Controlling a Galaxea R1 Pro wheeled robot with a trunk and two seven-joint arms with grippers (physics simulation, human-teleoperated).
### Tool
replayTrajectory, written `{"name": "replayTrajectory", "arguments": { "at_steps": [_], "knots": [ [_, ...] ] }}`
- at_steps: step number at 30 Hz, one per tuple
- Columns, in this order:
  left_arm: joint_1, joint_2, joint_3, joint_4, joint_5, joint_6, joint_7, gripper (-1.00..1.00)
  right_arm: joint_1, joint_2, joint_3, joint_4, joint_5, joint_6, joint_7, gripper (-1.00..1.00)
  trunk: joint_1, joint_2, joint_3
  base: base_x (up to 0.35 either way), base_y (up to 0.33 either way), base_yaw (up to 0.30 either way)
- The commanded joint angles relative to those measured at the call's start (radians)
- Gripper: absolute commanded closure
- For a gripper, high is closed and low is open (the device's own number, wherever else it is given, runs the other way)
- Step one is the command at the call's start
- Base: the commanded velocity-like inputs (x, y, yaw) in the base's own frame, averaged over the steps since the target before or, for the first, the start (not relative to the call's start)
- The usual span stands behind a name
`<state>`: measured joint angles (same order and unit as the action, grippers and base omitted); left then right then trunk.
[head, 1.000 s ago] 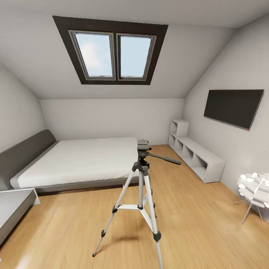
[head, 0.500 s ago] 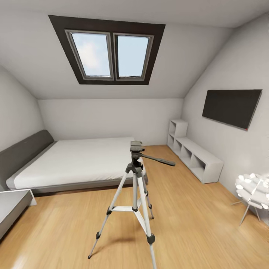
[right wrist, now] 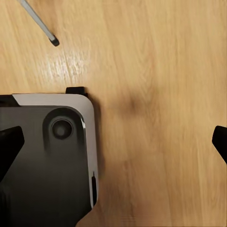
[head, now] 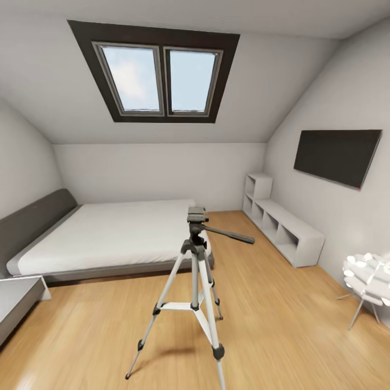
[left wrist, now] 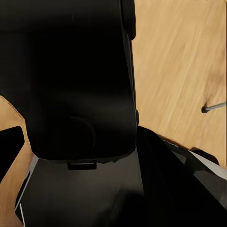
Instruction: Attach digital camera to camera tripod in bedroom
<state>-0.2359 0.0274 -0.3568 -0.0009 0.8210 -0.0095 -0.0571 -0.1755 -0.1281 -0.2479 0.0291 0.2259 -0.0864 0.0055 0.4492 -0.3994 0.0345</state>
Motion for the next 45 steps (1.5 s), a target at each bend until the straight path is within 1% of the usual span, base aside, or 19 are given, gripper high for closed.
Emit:
{"name": "replayTrajectory", "arguments": {
  "at_steps": [1, 8, 12, 19, 33, 45],
  "knots": [
    [0.000, 0.000, -0.008, 0.001, 0.007, -0.001, -0.004, 1.00, -0.001, -0.001, -0.009, 0.003, 0.009, -0.006, 0.001, -1.00, 0.001, -0.001, 0.000, 0.268, 0.000, 0.000],
    [0.000, 0.000, -0.008, 0.001, 0.007, -0.001, -0.004, 1.00, -0.001, -0.001, -0.008, 0.003, 0.009, -0.006, 0.000, -1.00, 0.001, -0.001, 0.000, 0.299, 0.000, 0.000],
    [0.000, 0.000, -0.008, 0.001, 0.007, -0.001, -0.004, 1.00, -0.001, -0.003, -0.009, 0.003, 0.009, -0.006, 0.000, -1.00, 0.001, -0.001, 0.000, 0.142, 0.000, 0.000],
    [0.000, 0.000, -0.008, 0.001, 0.007, -0.001, -0.004, 1.00, -0.001, -0.003, -0.008, 0.003, 0.009, -0.006, 0.000, -1.00, 0.001, -0.001, 0.000, 0.029, 0.000, 0.000],
    [0.000, -0.001, -0.008, 0.001, 0.007, -0.001, -0.004, 1.00, -0.001, 0.004, -0.008, 0.003, 0.009, 0.002, 0.000, -1.00, 0.001, -0.001, -0.001, 0.002, 0.000, 0.000],
    [0.000, -0.004, -0.009, 0.001, 0.007, -0.001, -0.003, 1.00, -0.001, 0.002, -0.008, 0.003, 0.009, -0.004, -0.001, -1.00, 0.001, -0.001, -0.017, 0.000, 0.000, 0.000]
  ]
}}
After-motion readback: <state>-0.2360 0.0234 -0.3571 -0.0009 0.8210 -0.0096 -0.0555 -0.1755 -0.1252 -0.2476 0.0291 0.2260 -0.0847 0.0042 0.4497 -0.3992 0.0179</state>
